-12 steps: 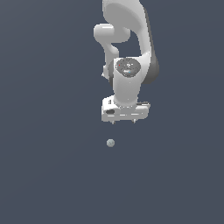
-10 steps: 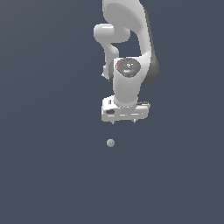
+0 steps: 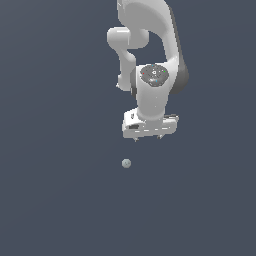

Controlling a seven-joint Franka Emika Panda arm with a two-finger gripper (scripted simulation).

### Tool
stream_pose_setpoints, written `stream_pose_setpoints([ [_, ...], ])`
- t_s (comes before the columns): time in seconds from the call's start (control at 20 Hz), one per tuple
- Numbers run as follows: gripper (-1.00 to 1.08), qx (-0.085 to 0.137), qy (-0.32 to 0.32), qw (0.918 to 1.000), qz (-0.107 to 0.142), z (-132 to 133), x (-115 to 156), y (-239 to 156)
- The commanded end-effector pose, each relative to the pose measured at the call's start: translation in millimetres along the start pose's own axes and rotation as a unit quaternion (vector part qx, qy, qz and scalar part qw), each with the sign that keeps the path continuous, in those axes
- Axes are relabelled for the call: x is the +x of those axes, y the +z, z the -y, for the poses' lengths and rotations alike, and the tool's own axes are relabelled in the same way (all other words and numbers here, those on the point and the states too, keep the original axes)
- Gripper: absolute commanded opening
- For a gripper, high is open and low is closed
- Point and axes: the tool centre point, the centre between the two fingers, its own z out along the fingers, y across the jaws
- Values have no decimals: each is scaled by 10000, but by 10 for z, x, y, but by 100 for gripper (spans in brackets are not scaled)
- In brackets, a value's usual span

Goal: Pick up the object and move it to a goal position.

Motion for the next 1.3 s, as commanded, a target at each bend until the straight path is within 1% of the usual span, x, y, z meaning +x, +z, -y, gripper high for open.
stream_pose_setpoints([
  [0.0,100,19,-24,10000,2,31,-5,-5],
  [0.2,100,7,41,10000,0,0,6,7],
  [0.4,100,4,236,9997,-5,-43,36,44],
  [0.75,100,-27,892,9960,-24,-204,132,172],
  [0.9,100,-51,1294,9916,-39,-306,188,253],
  [1.0,100,-73,1600,9871,-52,-386,229,315],
  [1.25,100,-140,2388,9709,-96,-599,327,480],
])
